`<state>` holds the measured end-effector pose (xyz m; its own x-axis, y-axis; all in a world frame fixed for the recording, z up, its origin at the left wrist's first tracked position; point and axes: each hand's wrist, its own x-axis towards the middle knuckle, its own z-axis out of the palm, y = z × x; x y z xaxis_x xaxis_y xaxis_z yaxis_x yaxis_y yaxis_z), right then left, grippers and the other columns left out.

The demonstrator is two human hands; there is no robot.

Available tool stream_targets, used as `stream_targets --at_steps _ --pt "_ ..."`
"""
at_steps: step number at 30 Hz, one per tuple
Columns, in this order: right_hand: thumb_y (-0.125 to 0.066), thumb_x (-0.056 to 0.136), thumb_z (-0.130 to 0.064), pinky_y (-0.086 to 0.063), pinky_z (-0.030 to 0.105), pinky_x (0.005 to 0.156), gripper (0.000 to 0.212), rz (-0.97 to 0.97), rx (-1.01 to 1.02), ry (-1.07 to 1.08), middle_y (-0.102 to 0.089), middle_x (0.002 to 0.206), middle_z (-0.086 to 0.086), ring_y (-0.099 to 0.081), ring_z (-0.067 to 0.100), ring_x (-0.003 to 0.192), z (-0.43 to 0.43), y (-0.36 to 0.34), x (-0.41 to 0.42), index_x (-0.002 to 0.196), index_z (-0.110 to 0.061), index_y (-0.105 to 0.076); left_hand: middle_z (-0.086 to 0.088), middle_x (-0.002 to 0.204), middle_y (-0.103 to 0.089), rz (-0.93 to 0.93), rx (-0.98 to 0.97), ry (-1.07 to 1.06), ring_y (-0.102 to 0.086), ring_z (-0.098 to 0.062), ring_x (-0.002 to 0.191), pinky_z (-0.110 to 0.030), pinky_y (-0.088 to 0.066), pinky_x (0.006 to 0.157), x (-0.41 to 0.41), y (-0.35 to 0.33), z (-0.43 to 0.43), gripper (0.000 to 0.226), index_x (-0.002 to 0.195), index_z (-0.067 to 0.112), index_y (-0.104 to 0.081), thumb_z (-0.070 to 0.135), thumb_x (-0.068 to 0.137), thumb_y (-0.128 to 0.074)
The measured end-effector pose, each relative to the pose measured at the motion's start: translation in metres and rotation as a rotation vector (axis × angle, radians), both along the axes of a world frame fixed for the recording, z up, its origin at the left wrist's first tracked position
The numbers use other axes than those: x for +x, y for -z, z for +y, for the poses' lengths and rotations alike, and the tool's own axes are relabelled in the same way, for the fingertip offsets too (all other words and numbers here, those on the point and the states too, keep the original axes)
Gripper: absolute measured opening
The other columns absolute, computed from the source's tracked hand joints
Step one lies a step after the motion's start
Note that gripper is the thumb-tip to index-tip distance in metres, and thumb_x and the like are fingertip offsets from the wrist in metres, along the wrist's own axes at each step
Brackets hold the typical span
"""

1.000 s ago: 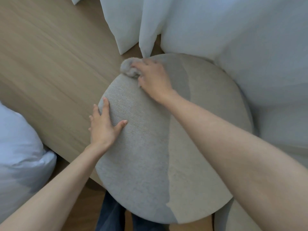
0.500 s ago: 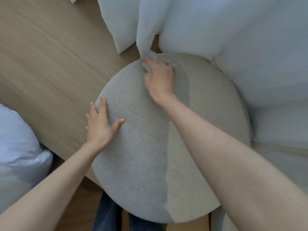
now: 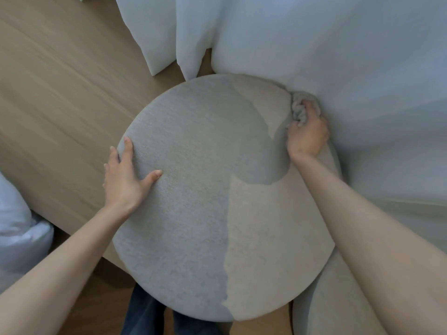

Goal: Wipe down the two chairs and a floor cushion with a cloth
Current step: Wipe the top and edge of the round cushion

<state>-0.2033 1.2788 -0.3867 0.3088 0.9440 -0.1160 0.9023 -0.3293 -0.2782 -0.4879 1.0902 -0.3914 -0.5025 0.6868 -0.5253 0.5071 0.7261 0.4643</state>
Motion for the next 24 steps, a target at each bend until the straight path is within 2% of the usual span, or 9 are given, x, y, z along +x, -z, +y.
stream_targets --at_steps 3,8,10,13,15,17,19,22,24 --pt "-0.048 0.088 -0.013 -0.032 0.034 0.105 0.054 0.051 0.035 -0.055 -0.046 0.144 0.011 -0.045 0.026 0.128 -0.018 0.005 -0.062 0.14 -0.029 -0.047 -0.013 0.16 -0.009 0.011 0.034 0.0 -0.006 -0.031 0.147 -0.051 -0.016 0.117 -0.002 0.003 -0.002 0.097 0.153 0.028 -0.009 0.046 0.08 -0.07" --pt "-0.05 0.087 -0.011 -0.025 0.032 0.107 0.06 0.186 -0.055 -0.572 -0.034 0.152 0.007 -0.039 0.031 0.128 -0.092 0.005 -0.175 0.143 -0.032 -0.044 -0.012 0.16 -0.009 0.018 0.025 0.005 -0.007 -0.029 0.148 -0.049 -0.016 0.115 -0.004 0.006 -0.002 0.099 0.153 0.028 -0.01 0.048 0.079 -0.071" --pt "-0.05 0.087 -0.009 -0.027 0.033 0.106 0.059 0.218 -0.099 -0.758 -0.035 0.151 0.006 -0.039 0.033 0.122 -0.102 0.003 -0.18 0.141 -0.034 -0.045 -0.012 0.16 -0.008 0.015 0.022 0.012 -0.006 -0.03 0.148 -0.051 -0.017 0.115 -0.004 0.006 -0.002 0.099 0.153 0.027 -0.008 0.047 0.079 -0.071" --pt "-0.051 0.083 -0.001 -0.031 0.038 0.106 0.06 0.192 -0.075 -0.957 -0.042 0.146 0.008 -0.042 0.036 0.12 -0.084 -0.003 -0.136 0.136 -0.03 -0.052 -0.012 0.16 -0.005 0.006 0.014 0.01 -0.004 -0.031 0.148 -0.054 -0.016 0.115 -0.004 0.006 -0.003 0.099 0.153 0.029 -0.005 0.047 0.081 -0.07" --pt "-0.053 0.081 0.0 -0.027 0.041 0.108 0.058 0.127 -0.001 -0.844 -0.047 0.142 0.009 -0.041 0.033 0.127 -0.065 -0.002 -0.084 0.133 -0.026 -0.055 -0.012 0.161 -0.003 -0.001 0.015 0.01 -0.003 -0.031 0.148 -0.055 -0.015 0.116 -0.003 0.005 -0.003 0.098 0.153 0.03 -0.004 0.048 0.081 -0.069" --pt "-0.053 0.083 -0.005 -0.023 0.038 0.109 0.058 0.018 0.014 -0.582 -0.048 0.142 0.012 -0.039 0.03 0.132 -0.048 -0.002 -0.024 0.137 -0.026 -0.051 -0.012 0.161 -0.003 -0.003 0.015 0.008 -0.003 -0.032 0.147 -0.056 -0.014 0.116 -0.003 0.005 -0.004 0.097 0.153 0.03 -0.004 0.048 0.082 -0.068" --pt "-0.054 0.083 -0.008 -0.028 0.038 0.105 0.059 -0.04 -0.001 -0.289 -0.049 0.137 0.017 -0.043 0.032 0.127 -0.042 -0.005 0.021 0.138 -0.025 -0.049 -0.012 0.16 -0.001 -0.003 0.016 0.0 -0.002 -0.036 0.147 -0.057 -0.013 0.116 -0.002 0.006 -0.004 0.097 0.153 0.03 -0.003 0.047 0.082 -0.068" --pt "-0.053 0.081 -0.007 -0.033 0.038 0.103 0.058 0.017 0.035 0.002 -0.052 0.131 0.019 -0.049 0.035 0.118 -0.047 -0.004 0.012 0.136 -0.026 -0.053 -0.015 0.16 -0.002 0.011 0.016 -0.003 -0.003 -0.04 0.146 -0.057 -0.011 0.116 0.001 0.007 -0.002 0.097 0.153 0.029 -0.004 0.045 0.082 -0.069" --pt "-0.052 0.082 -0.009 -0.029 0.036 0.103 0.057 0.06 0.037 0.004 -0.052 0.133 0.016 -0.048 0.033 0.12 -0.062 0.001 -0.03 0.135 -0.029 -0.053 -0.016 0.16 -0.002 0.019 0.022 -0.001 -0.004 -0.04 0.146 -0.056 -0.012 0.116 0.001 0.007 -0.002 0.097 0.153 0.027 -0.005 0.045 0.082 -0.069"
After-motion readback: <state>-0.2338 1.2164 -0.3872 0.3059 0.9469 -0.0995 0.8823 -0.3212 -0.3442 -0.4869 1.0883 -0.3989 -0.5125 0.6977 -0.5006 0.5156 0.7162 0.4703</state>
